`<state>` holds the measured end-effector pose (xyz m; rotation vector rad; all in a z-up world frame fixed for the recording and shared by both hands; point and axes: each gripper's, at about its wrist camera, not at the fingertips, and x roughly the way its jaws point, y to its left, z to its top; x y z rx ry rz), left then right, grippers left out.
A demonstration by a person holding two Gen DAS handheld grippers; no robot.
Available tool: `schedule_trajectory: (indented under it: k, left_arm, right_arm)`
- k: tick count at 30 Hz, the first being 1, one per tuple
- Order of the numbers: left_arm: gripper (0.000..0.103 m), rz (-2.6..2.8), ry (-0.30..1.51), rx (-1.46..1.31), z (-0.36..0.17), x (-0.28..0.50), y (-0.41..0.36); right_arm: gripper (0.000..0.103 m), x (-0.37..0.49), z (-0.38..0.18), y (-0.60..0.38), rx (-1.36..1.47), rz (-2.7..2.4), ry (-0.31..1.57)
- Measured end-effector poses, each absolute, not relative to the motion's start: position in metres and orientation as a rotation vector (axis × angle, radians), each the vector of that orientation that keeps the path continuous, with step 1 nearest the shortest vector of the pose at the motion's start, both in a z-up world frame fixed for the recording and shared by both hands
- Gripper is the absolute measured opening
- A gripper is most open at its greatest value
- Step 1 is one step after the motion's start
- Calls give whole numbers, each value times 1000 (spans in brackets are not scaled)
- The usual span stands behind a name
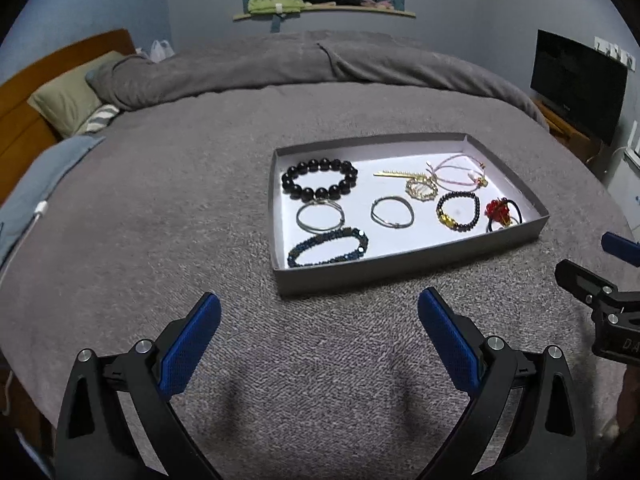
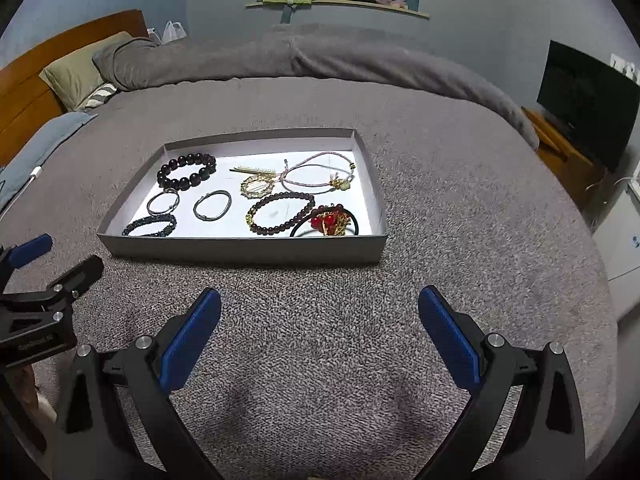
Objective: Organize jewelry
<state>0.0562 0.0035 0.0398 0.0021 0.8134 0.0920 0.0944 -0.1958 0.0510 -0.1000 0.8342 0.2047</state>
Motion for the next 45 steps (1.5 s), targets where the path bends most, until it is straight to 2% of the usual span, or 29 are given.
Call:
schedule_trajectory:
  k: [45]
  left_arm:
    - [98, 98, 796, 7, 40, 55, 4]
  right_arm:
    - [98, 93, 56, -200, -65, 207, 811]
